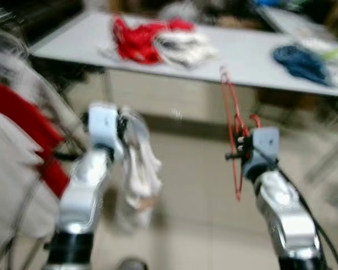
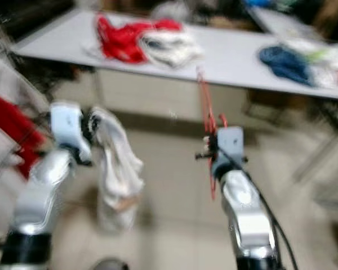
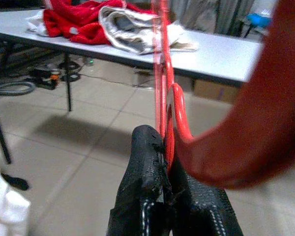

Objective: Hang hanger

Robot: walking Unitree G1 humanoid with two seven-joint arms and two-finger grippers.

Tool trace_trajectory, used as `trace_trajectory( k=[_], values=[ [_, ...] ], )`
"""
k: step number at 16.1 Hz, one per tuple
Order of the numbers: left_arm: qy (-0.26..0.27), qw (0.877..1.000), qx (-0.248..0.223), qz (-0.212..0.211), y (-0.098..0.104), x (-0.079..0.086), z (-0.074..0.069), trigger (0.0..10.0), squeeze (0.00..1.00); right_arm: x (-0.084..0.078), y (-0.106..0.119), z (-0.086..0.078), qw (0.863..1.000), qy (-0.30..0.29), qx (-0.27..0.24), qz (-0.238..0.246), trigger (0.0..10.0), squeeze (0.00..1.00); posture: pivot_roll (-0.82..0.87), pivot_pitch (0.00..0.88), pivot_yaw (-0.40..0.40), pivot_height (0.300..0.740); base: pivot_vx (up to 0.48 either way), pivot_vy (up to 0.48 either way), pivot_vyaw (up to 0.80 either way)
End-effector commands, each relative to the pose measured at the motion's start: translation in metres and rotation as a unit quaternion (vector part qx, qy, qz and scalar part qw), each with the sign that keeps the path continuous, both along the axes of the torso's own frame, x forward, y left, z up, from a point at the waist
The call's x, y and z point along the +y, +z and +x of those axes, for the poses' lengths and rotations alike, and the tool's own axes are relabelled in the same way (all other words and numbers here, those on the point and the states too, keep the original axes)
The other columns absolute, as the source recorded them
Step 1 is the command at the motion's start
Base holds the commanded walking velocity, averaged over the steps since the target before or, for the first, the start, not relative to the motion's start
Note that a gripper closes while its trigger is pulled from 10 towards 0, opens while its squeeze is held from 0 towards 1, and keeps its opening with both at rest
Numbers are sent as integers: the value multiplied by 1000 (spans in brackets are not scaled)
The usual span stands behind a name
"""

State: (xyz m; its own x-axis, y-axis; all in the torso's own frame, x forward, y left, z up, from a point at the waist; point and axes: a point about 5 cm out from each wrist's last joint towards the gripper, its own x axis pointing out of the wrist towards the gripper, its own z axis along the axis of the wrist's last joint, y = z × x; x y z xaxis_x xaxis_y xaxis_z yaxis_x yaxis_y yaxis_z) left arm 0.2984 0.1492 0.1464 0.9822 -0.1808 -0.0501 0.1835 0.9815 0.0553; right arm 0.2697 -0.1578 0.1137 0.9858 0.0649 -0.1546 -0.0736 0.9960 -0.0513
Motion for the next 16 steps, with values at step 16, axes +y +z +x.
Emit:
trace_trajectory(
  k=[16],
  values=[
    [1,1000,-22,3,13,1,10,10000,0,-5,6,0,1000,21,-8,-5,10000,0,34,18,-36,740,330,0,0]
  ],
)
